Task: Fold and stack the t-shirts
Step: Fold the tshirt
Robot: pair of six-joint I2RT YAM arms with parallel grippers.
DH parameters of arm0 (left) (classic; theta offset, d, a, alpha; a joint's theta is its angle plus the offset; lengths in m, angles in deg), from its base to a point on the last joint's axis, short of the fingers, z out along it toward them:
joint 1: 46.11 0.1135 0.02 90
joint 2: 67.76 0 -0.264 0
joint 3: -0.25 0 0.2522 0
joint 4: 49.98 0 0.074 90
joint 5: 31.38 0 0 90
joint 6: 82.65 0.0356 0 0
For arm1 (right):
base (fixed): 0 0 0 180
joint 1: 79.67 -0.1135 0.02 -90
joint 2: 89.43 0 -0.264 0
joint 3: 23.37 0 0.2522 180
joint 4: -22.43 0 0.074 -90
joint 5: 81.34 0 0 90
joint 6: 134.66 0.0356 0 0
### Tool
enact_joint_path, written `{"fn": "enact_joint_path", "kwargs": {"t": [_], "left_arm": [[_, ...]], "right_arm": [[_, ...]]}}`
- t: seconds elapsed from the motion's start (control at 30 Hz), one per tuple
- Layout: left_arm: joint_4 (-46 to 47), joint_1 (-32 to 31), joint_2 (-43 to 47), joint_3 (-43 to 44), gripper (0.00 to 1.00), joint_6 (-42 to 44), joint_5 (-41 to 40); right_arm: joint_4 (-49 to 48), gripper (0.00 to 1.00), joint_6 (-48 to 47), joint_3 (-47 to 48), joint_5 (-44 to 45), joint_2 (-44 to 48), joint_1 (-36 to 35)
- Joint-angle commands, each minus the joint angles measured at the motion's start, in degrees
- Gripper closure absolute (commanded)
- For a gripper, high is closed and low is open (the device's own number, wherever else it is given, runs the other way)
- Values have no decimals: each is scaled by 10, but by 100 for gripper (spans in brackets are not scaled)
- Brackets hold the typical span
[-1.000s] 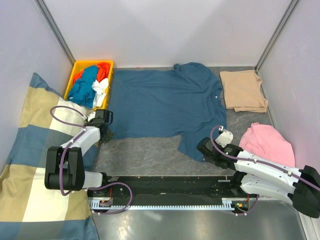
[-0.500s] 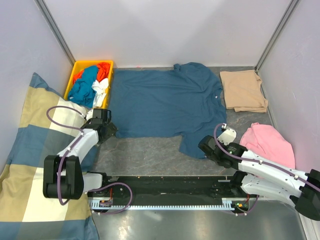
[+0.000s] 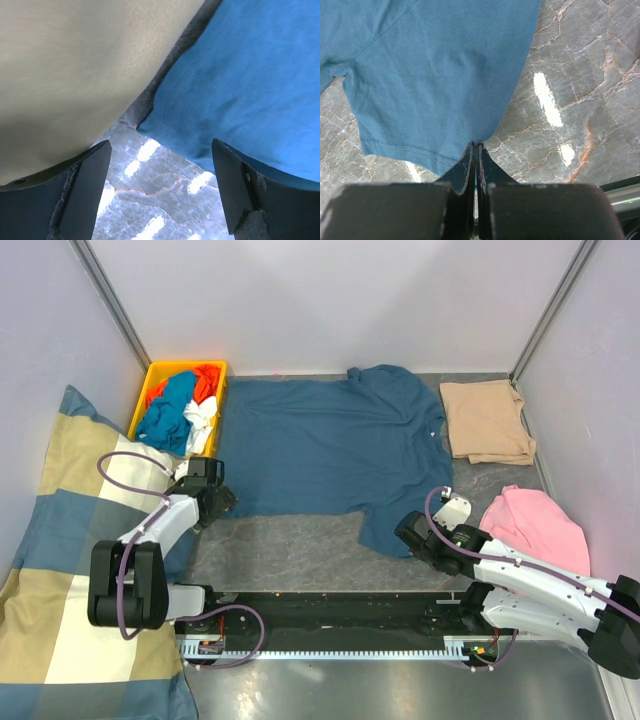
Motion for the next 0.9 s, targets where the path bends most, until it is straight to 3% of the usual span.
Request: {"fn": "enact_joint_path", "kwargs": {"t": [0.0,0.23,0.33,0.37,0.43,0.53,0.87], "left_arm": [[34,2,-35,17,14,-11,0],[46,2,-60,27,30,-10,-19],[46,2,-61,26,46,-10,-26],[45,2,-60,26,55,-10,-28],[43,3,-57,24,65,-11,-30],[40,2,-53,21,95,-10,-32],[47,2,-50,27,98,-3,-6]], "right_arm": [[-2,100,-2,16,19,-1,-2],[-3,100,-6,17,20,-7,-2],[-3,100,-6,18,20,-8,-2],[-4,100,-7,18,20,-8,-2],[-4,100,-6,17,20,-9,-2],[-5,100,-6,14,19,-6,-2],[52,100,11,33,30,35,-2]]}}
